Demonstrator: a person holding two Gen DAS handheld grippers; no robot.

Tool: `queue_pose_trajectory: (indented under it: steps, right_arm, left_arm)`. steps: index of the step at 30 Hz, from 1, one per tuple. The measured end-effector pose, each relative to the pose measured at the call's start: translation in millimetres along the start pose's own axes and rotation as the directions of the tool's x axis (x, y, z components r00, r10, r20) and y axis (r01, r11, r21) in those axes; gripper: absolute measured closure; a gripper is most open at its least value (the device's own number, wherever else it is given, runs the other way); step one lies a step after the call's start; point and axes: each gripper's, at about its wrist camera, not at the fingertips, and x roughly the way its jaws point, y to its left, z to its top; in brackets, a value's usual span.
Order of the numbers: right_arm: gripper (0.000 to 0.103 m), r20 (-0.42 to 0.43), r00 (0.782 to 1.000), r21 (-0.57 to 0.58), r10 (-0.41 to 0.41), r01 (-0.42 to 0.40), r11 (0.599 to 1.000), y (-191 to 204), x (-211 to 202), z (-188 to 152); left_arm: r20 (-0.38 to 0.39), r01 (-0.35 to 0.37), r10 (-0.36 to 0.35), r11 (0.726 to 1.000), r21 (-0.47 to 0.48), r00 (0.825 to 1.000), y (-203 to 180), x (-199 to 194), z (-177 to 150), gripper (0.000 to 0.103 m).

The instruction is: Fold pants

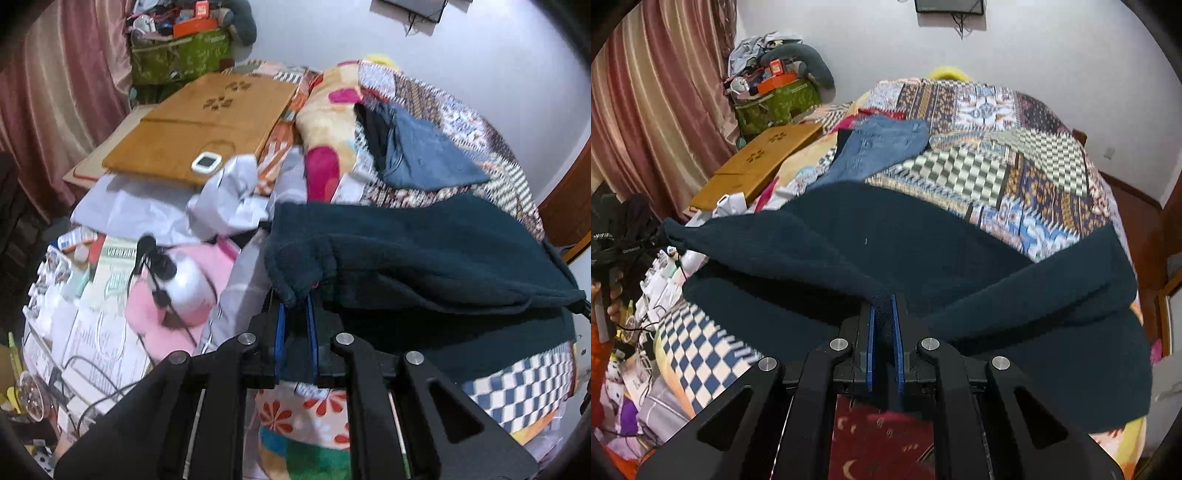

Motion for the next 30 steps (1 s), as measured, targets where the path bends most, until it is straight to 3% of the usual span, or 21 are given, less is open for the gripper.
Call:
queue_pose_trajectory:
  steps: [7,8,11,12,14,18,20,30]
  right_arm:
    - [0.089,-0.02,1.0,0.047,0.021,-0.02,0.999,-5,-2,-9]
    - [0.088,-0.018,1.0,0.053,0.015,-0.014,0.999,-4,-4,-9]
    - [0.072,-0.021,1.0,0.077,0.006,-0.004,0.997,-10,-9,-6]
    - [0.069,-0.021,1.0,0.088,0.005,-0.003,0.996,-13,-11,-6]
    - [0.05,-0.012,1.0,0.11,-0.007,0.009,0.994,-19,-17,-5]
    - [0.031,0.026,0.995,0.132,-0.093,0.089,0.987,-33,-30,-4]
    - [0.027,0.033,0.993,0.143,-0.117,0.111,0.983,-44,-37,-2]
    - [0.026,0.041,0.97,0.26,-0.24,0.222,0.94,-123,-51,5]
  left_arm:
    - [-0.017,-0.071,0.071,0.997,0.043,0.997,-11,-5,-4,0.09]
    - [-0.008,-0.085,0.086,0.995,0.051,0.996,-13,-8,-2,0.083]
    - [0.025,-0.111,0.11,0.992,0.058,0.994,-24,-20,7,0.042]
    - [0.05,-0.114,0.111,0.992,0.06,0.993,-27,-25,10,0.034]
    - [0.087,-0.117,0.111,0.991,0.072,0.99,-38,-35,16,0.03]
    - [0.116,-0.096,0.086,0.992,0.081,0.99,-58,-43,29,0.012]
    - [0.119,-0.083,0.072,0.992,0.092,0.99,-69,-42,37,0.011]
    - [0.064,0.016,-0.026,0.988,0.151,0.998,-151,-3,87,0.01]
